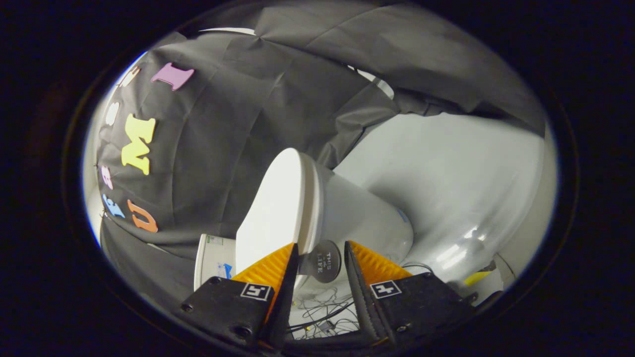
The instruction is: Open the toilet lid.
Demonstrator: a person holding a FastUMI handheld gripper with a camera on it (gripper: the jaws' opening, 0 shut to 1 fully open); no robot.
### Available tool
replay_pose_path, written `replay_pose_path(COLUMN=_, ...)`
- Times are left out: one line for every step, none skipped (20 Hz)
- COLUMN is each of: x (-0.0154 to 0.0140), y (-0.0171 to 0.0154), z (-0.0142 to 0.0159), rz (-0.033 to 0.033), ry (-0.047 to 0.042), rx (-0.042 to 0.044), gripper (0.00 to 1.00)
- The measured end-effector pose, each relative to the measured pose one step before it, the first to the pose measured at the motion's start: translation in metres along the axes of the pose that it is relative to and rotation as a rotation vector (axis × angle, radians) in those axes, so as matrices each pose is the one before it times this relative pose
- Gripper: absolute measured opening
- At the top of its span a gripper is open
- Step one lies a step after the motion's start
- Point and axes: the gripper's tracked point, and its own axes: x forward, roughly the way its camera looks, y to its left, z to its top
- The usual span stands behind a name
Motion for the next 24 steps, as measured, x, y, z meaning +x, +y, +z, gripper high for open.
replay_pose_path(x=0.00087, y=0.00097, z=-0.00117, rz=0.00686, ry=0.00506, rx=0.00688, gripper=0.55)
replay_pose_path(x=0.00082, y=-0.00046, z=-0.00053, rz=0.00239, ry=0.00294, rx=0.00189, gripper=0.52)
replay_pose_path(x=0.00051, y=-0.00273, z=0.00153, rz=0.00013, ry=-0.00653, rx=-0.00237, gripper=0.47)
replay_pose_path(x=-0.00318, y=-0.00161, z=0.00446, rz=0.00901, ry=-0.00702, rx=0.02023, gripper=0.41)
replay_pose_path(x=0.00235, y=0.00063, z=-0.00066, rz=0.02941, ry=-0.00496, rx=0.0432, gripper=0.31)
replay_pose_path(x=-0.00406, y=0.00183, z=0.00475, rz=0.02824, ry=0.00243, rx=0.03304, gripper=0.2)
replay_pose_path(x=-0.00013, y=0.00187, z=-0.00233, rz=0.01936, ry=0.009, rx=0.02994, gripper=0.13)
replay_pose_path(x=0.00004, y=0.00127, z=0.00242, rz=0.01514, ry=0.00175, rx=0.02771, gripper=0.11)
replay_pose_path(x=-0.00021, y=-0.00019, z=-0.00041, rz=0.0095, ry=0.00857, rx=0.01396, gripper=0.08)
replay_pose_path(x=-0.00173, y=-0.00126, z=0.0009, rz=0.00303, ry=0.00039, rx=0.002, gripper=0.07)
replay_pose_path(x=-0.00164, y=-0.00117, z=0.00314, rz=-0.00283, ry=0.002, rx=-0.00495, gripper=0.07)
replay_pose_path(x=0.00049, y=-0.00006, z=-0.00253, rz=-0.00216, ry=-0.00288, rx=-0.00733, gripper=0.06)
replay_pose_path(x=0.00166, y=-0.00102, z=-0.00098, rz=-0.00839, ry=-0.00043, rx=-0.00226, gripper=0.06)
replay_pose_path(x=0.00058, y=-0.00063, z=-0.00006, rz=-0.00622, ry=0.00147, rx=0.00107, gripper=0.06)
replay_pose_path(x=-0.00082, y=0.00024, z=0.00042, rz=-0.0008, ry=-0.00216, rx=-0.00447, gripper=0.06)
replay_pose_path(x=0.0015, y=0.00086, z=-0.00131, rz=-0.00482, ry=0.00272, rx=0.00466, gripper=0.06)
replay_pose_path(x=0.00023, y=0.00207, z=-0.00026, rz=0.00139, ry=-0.0042, rx=0.00407, gripper=0.06)
replay_pose_path(x=0.00061, y=0.00221, z=-0.00047, rz=-0.00757, ry=0.00471, rx=-0.00284, gripper=0.05)
replay_pose_path(x=-0.00006, y=0.0003, z=-0.0011, rz=-0.01015, ry=0.00129, rx=-0.00594, gripper=0.04)
replay_pose_path(x=-0.00007, y=0.00014, z=-0.00028, rz=-0.00651, ry=-0.00293, rx=-0.01297, gripper=0.04)
replay_pose_path(x=-0.00072, y=0.00138, z=-0.00044, rz=-0.00426, ry=-0.00023, rx=-0.01422, gripper=0.04)
replay_pose_path(x=0.00011, y=0.0024, z=0.0015, rz=-0.00373, ry=-0.00807, rx=-0.01179, gripper=0.04)
replay_pose_path(x=-0.00167, y=0.00361, z=-0.00009, rz=0.00477, ry=-0.00549, rx=-0.00777, gripper=0.04)
replay_pose_path(x=-0.00307, y=0.00686, z=-0.00011, rz=-0.00414, ry=-0.00502, rx=-0.00244, gripper=0.04)
